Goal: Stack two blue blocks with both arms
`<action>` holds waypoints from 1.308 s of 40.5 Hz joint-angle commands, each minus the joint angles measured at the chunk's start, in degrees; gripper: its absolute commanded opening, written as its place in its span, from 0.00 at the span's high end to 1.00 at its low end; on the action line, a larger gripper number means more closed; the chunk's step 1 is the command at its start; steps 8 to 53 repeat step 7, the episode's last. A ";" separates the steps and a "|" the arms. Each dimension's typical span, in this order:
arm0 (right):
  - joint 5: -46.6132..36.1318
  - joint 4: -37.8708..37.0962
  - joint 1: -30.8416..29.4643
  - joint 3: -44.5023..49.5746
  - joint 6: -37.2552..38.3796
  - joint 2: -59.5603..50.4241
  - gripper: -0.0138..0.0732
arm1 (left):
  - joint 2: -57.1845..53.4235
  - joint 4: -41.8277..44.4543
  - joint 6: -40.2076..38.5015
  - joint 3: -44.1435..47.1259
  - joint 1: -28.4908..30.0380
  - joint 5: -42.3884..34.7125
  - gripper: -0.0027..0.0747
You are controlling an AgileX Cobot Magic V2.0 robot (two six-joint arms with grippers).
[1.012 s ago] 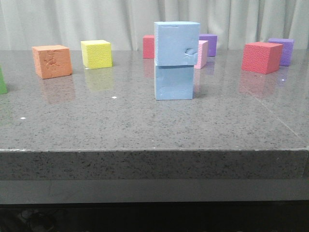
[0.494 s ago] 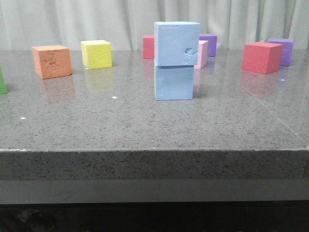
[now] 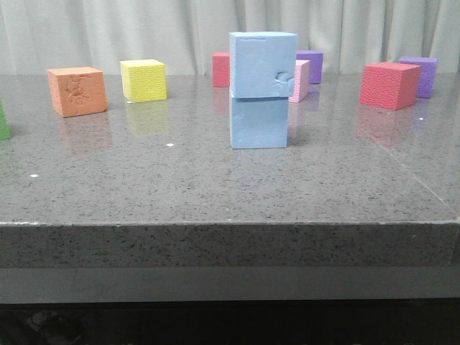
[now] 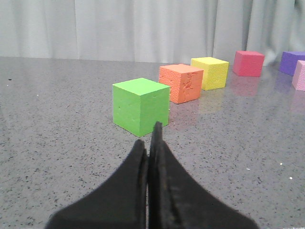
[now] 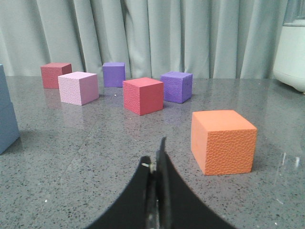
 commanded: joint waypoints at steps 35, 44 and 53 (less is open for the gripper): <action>-5.04 0.00 -0.18 0.00 -0.14 -1.11 0.92 | -1.31 -0.23 -0.64 2.04 -0.50 -4.77 0.99; -5.04 0.00 -0.18 0.00 -0.14 -1.11 0.92 | -1.31 -0.23 -0.64 2.04 -0.50 -4.77 0.99; -5.04 0.00 -0.18 0.00 -0.14 -1.11 0.92 | -1.31 -0.23 -0.64 2.04 -0.50 -4.77 0.99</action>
